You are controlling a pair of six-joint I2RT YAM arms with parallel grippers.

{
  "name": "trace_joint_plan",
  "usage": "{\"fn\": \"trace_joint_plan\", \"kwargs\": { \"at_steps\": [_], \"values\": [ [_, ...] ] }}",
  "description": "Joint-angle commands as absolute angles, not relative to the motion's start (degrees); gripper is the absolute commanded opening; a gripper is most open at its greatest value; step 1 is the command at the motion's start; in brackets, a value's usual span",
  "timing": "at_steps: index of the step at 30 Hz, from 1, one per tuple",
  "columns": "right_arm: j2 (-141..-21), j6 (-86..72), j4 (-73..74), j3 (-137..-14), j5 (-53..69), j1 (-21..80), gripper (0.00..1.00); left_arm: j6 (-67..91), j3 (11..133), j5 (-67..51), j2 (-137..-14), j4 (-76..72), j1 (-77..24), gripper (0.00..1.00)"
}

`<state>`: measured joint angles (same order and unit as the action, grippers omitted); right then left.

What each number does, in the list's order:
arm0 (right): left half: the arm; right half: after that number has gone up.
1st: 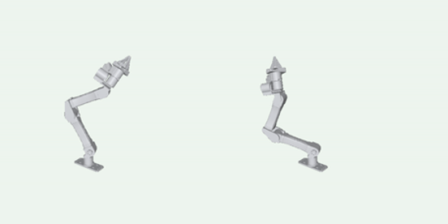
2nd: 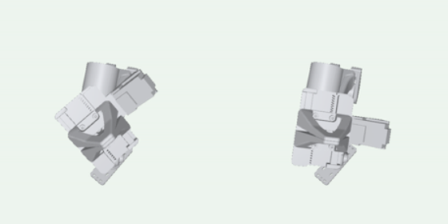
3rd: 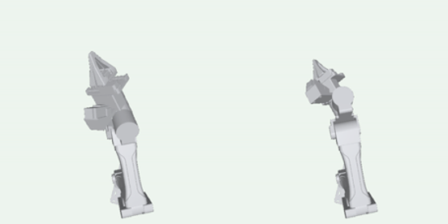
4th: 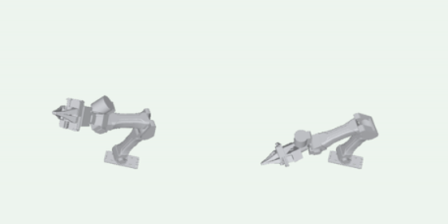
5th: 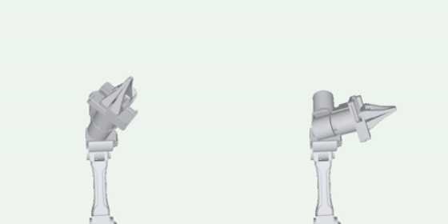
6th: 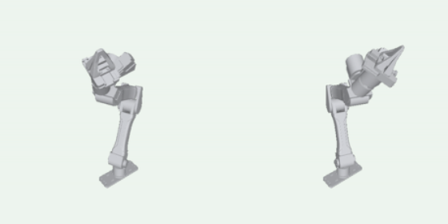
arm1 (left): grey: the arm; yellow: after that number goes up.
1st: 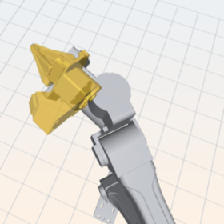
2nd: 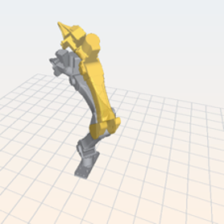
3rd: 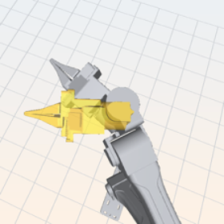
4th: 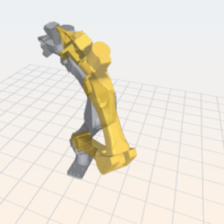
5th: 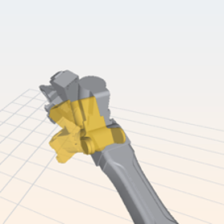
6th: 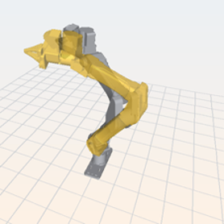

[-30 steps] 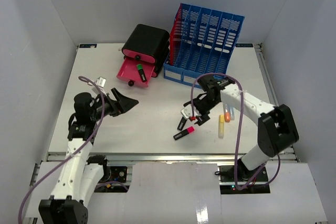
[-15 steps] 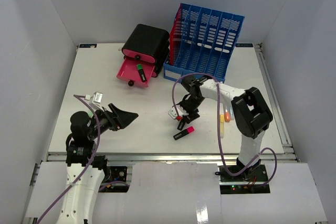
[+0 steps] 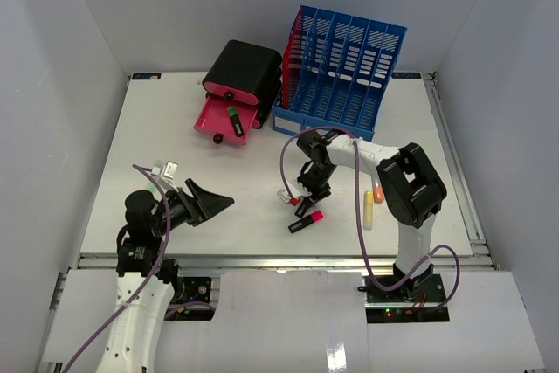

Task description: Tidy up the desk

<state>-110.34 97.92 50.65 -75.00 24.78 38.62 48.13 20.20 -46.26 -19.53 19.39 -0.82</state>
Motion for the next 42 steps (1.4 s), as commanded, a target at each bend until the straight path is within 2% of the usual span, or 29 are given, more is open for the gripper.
{"fn": "trace_joint_plan", "kwargs": {
  "at_steps": [1, 6, 10, 15, 19, 23, 32, 42],
  "values": [
    [-111.9, 96.6, 49.3, -74.7, 22.5, 38.8, 0.41, 52.8, 17.8, -50.6, -18.6, 13.7, -0.4, 0.98],
    [-110.9, 92.9, 46.2, -73.9, 22.7, 38.6, 0.28, 56.9, 15.5, -50.9, -19.6, 10.6, -0.5, 0.95],
    [-108.0, 84.3, 41.1, -74.6, 24.0, 38.0, 0.15, 59.3, 14.4, -49.6, -21.4, 8.9, -0.5, 0.88],
    [-102.6, 68.7, 38.2, -76.8, 27.0, 37.8, 0.08, 61.1, 15.0, -46.8, -24.0, 5.9, -2.6, 0.87],
    [-98.7, 61.1, 38.3, -77.5, 31.1, 37.8, 0.08, 63.0, 15.3, -43.3, -27.9, 0.2, -7.7, 0.87],
    [-94.0, 60.5, 38.5, -75.6, 36.3, 37.8, 0.08, 64.2, 16.4, -39.6, -36.7, -8.3, -15.9, 0.85],
    [-83.9, 62.7, 38.5, -71.2, 41.5, 38.8, 0.08, 61.8, 21.7, -49.2, -56.5, -23.2, -21.9, 0.78],
    [-79.4, 63.7, 37.0, -67.1, 36.9, 44.8, 0.08, 61.9, 28.2, -51.3, -67.6, -30.5, -28.9, 0.76]
  ]
}}
